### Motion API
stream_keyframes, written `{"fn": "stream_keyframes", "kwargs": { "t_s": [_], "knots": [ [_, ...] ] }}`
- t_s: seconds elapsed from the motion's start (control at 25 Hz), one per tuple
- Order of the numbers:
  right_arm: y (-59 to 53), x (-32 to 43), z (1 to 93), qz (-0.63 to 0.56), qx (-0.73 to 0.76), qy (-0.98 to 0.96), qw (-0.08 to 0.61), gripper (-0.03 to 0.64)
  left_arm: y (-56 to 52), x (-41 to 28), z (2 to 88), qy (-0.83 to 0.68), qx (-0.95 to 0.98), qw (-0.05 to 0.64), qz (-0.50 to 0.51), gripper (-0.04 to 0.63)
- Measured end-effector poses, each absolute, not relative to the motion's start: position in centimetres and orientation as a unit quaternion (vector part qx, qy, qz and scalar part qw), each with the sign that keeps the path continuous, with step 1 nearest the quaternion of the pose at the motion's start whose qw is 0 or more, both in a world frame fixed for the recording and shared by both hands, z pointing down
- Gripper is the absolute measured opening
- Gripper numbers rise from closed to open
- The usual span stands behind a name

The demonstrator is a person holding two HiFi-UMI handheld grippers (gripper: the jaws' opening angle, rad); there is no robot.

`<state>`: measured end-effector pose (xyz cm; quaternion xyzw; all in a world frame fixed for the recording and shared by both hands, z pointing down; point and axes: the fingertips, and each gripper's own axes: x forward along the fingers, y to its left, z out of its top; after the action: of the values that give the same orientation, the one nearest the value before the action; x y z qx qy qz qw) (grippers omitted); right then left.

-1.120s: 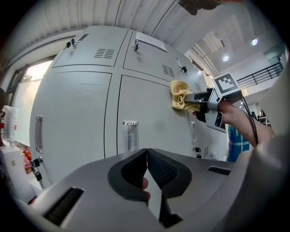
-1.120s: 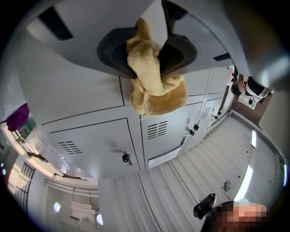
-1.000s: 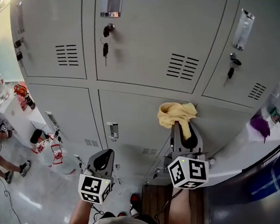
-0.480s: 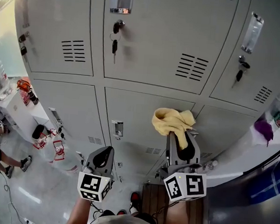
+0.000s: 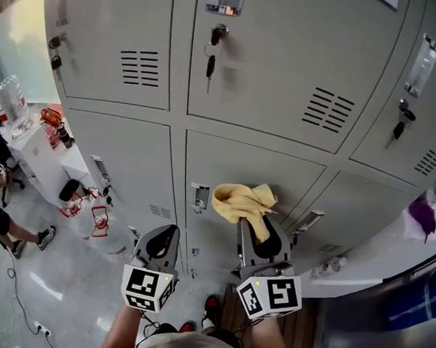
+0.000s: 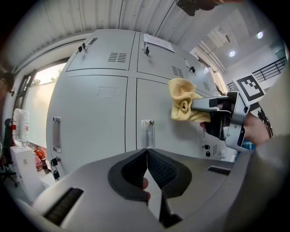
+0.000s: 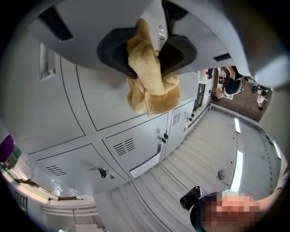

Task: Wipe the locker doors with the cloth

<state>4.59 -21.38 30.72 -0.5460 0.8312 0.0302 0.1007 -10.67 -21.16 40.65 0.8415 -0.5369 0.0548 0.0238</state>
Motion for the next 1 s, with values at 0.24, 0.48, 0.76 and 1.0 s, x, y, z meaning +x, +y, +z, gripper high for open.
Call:
{"fn": "stream_keyframes", "kwargs": {
  "t_s": [0.24, 0.48, 0.76, 1.0],
  "knots": [
    [-22.6, 1.2, 32.0, 0.014, -0.511, 0.855, 0.09, 0.127, -20.8, -12.1, 41.0, -0.556, 0.829, 0.03, 0.057, 0.023],
    [-24.0, -1.7, 32.4, 0.004, -0.48, 0.873, 0.089, 0.127, -20.6, -14.2, 41.2, -0.582, 0.81, 0.035, 0.059, 0.023],
    [-25.9, -3.8, 33.3, -0.01, -0.466, 0.881, 0.081, 0.127, -20.5, -16.0, 41.4, -0.606, 0.792, 0.039, 0.061, 0.023],
    [-26.6, -3.6, 34.1, -0.021, -0.47, 0.879, 0.078, 0.128, -20.4, -16.4, 41.5, -0.612, 0.787, 0.04, 0.062, 0.023]
  ]
}}
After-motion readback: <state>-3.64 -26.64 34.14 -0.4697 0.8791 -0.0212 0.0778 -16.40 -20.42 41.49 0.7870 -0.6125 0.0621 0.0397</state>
